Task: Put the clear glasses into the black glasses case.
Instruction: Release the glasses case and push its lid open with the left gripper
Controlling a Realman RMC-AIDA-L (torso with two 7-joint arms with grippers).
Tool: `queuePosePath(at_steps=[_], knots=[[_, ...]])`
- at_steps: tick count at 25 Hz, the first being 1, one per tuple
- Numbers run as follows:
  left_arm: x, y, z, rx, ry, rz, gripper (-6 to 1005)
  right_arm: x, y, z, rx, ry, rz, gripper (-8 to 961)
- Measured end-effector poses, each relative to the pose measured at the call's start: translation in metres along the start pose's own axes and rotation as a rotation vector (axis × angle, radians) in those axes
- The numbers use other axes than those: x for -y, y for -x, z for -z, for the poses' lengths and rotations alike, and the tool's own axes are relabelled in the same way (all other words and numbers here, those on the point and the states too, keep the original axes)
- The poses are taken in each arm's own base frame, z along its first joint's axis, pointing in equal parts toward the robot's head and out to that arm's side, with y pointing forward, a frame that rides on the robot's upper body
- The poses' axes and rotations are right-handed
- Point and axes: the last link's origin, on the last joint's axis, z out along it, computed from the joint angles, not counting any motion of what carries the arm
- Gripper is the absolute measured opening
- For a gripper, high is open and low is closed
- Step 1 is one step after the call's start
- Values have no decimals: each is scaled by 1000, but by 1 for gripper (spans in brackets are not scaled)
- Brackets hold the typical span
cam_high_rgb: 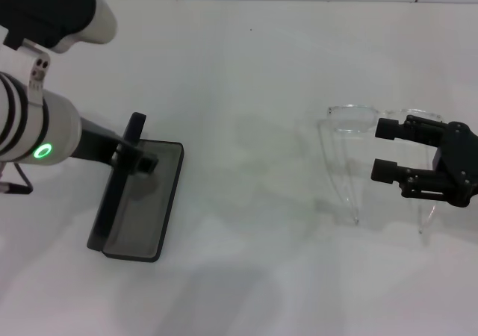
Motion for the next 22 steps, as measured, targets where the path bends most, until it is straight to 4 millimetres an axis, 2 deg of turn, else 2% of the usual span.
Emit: queuePosePath(at_steps=[10,16,22], knots=[[10,15,-20,134,2,21,693,-2,-3,0,5,-3,2,780],[7,17,-21,155,11,-19,580,-4,-8,0,20,-12,-7,780],[7,15,-21,154,12,-34,408,-7,-10,10,76,-55,-3,779]])
